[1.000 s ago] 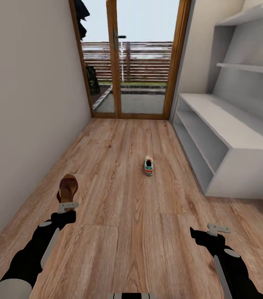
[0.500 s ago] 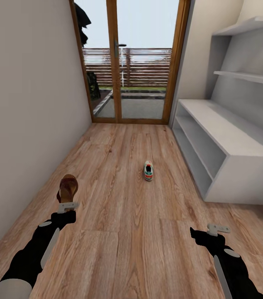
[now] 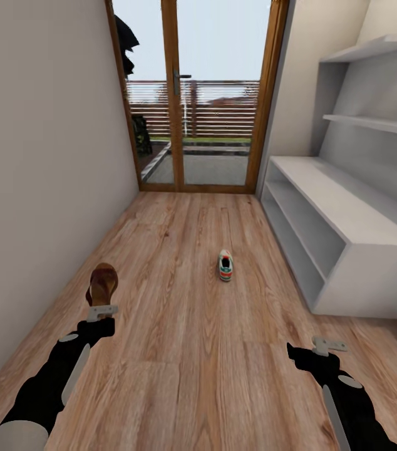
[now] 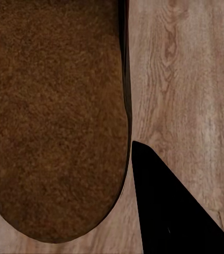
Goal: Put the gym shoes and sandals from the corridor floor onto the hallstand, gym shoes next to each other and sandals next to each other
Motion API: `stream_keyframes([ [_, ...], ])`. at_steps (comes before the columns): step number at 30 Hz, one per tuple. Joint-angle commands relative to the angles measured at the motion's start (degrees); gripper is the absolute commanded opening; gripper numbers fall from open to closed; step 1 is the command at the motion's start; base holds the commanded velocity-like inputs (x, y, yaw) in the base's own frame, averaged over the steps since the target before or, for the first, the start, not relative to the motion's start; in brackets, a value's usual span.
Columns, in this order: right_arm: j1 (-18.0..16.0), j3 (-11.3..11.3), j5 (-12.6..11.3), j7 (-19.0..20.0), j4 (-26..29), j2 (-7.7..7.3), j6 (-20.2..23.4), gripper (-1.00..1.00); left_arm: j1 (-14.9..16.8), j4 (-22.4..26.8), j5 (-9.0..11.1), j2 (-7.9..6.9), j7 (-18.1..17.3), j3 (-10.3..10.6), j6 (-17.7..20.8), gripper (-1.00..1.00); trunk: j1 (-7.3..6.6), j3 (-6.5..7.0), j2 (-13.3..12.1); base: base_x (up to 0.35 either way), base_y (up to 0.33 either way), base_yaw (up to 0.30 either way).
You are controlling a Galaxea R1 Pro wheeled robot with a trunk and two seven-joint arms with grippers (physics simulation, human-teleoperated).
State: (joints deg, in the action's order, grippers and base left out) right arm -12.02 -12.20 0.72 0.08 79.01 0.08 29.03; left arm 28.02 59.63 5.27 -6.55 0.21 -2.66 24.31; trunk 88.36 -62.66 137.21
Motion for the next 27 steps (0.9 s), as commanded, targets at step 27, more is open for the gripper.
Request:
stream_keyframes([
  [27,-0.02,-0.02,0.07,0.03,0.09,0.01,0.32,1.0,0.02,0.04,0.44,0.14,-0.12,0.11,0.38,-1.0,0.02,2.48,0.02,0.337,0.104,0.0],
])
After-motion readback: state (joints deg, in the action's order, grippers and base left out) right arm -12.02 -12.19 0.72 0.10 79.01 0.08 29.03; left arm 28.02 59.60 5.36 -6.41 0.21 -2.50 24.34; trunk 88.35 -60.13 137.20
